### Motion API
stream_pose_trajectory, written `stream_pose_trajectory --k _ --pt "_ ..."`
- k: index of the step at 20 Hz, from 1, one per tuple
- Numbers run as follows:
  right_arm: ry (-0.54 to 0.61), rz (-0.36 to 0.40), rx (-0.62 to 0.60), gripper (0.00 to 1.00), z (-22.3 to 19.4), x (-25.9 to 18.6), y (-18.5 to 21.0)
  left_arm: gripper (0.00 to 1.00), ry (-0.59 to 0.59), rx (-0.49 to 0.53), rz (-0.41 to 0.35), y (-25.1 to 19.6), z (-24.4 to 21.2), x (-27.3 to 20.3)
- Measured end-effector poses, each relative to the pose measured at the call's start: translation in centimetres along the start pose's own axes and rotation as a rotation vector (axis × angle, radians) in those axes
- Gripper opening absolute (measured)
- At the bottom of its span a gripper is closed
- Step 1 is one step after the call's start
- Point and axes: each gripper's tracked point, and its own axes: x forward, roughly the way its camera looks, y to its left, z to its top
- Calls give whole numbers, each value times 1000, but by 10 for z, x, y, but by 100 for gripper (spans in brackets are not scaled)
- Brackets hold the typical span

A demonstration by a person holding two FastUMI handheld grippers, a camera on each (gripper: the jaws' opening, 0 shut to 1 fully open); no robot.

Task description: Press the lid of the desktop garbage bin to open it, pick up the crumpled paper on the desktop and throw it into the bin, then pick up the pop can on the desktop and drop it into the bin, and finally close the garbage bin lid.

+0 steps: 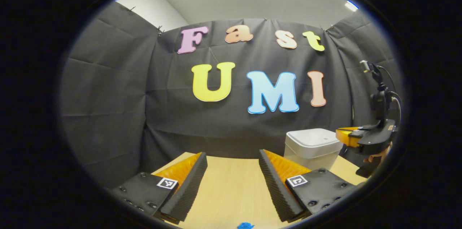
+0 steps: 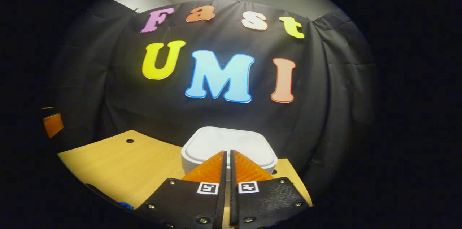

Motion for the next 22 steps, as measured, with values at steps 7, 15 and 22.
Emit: stream_pose_trajectory --k 7,15,22 --pt "37 21 9 6 -13 39 3 94 8 5 5 -2 -3 8" --pt "81 18 16 6 -26 63 -2 96 38 -10 23 4 -18 12" --pt "82 48 44 7 -37 64 -3 96 41 -13 56 9 -19 8"
